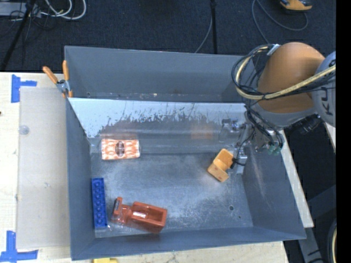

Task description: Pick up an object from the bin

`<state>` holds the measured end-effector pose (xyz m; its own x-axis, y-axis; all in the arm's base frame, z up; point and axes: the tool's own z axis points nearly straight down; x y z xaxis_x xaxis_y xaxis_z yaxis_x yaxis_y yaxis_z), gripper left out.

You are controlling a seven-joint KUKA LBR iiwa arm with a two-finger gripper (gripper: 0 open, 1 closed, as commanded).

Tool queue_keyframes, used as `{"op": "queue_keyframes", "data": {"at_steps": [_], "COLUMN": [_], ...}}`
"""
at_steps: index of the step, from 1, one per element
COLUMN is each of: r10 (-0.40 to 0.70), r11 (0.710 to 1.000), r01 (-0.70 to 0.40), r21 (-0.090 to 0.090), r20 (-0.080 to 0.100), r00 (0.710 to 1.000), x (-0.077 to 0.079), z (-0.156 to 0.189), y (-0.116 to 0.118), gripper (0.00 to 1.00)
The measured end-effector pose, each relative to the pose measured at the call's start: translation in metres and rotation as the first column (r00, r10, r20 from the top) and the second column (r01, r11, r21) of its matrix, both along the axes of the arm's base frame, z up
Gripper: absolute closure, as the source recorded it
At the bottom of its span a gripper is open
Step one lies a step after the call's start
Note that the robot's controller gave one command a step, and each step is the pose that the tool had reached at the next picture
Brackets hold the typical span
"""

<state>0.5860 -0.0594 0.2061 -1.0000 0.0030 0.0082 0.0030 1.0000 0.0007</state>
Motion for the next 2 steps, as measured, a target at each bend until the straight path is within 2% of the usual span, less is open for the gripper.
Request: {"op": "queue_keyframes", "data": {"at_steps": [1, 2], "r10": [0.001, -0.04], "r11": [1.0, 0.999], "r01": [-0.001, 0.04], "r21": [-0.001, 0.0], "r20": [0.007, 0.013], "r00": [1.0, 0.999], "x": [0.001, 0.011], "z": [0.005, -0.035], "y": [0.0, -0.002], "gripper": [0.0, 0.0]}}
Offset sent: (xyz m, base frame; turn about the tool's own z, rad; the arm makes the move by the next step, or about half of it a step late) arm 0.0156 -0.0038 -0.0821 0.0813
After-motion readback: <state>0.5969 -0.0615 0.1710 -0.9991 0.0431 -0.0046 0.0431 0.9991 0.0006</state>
